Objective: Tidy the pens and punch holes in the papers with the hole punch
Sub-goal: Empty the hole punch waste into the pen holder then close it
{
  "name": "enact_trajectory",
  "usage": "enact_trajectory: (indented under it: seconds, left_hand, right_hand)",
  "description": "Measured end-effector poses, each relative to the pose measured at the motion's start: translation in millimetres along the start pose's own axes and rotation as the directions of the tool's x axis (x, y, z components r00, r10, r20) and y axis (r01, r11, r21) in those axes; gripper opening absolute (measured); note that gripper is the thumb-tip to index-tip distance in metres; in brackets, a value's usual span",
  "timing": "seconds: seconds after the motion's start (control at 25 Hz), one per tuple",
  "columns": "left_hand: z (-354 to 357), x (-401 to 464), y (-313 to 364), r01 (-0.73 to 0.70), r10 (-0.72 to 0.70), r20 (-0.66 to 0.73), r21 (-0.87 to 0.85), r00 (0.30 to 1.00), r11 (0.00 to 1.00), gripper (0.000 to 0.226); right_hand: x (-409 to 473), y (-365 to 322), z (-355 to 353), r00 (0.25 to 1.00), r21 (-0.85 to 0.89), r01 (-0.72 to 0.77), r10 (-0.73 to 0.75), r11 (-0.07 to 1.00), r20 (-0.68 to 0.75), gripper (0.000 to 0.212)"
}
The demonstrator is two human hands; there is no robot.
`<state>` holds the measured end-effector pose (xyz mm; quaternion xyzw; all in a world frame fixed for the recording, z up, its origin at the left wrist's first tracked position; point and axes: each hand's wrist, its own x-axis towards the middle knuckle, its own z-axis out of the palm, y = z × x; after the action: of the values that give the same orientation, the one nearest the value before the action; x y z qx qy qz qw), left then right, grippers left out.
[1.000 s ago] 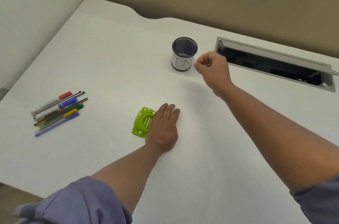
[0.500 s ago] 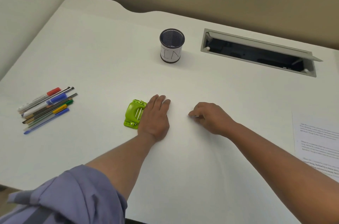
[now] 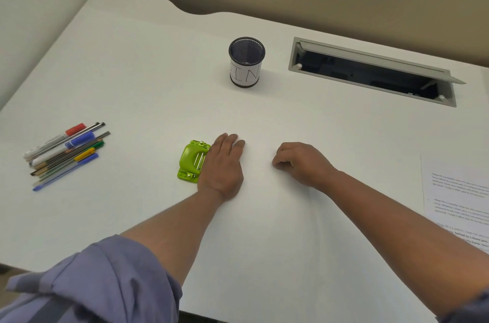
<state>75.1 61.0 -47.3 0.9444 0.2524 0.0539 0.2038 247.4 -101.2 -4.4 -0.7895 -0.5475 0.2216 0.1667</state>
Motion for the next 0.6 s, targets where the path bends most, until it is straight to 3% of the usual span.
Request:
enact_trajectory:
  seconds: [0.32,0.4,0.52,0.6]
  left_hand:
    - [0,-1,0,0.01,-0.01,0.026,0.008,1.0,1.0,0.052]
    - [0,-1,0,0.012,-0.012,0.021,0.011,1.0,1.0,0.053]
    - [-1,-1,1,0.011,-0.011,0.011,0.018,1.0,1.0,0.057]
    - [0,-1,1,0.016,-0.017,0.01,0.021,1.0,1.0,0.057]
  right_hand:
    - [-2,-2,17,0.999,-0.222,0.011,-0.019,0.975,-0.032,0.027]
    - [1,-6,20,1.0,-0.203,-0.024,0.021,0.979,-0.017,0.03]
    - [7,-7,13,0.976,0.1,-0.214,0.218,0.972,-0.029,0.029]
    - [9,-4,4,0.932,0.345,-0.337,0.362,0.876,-0.009,0.025]
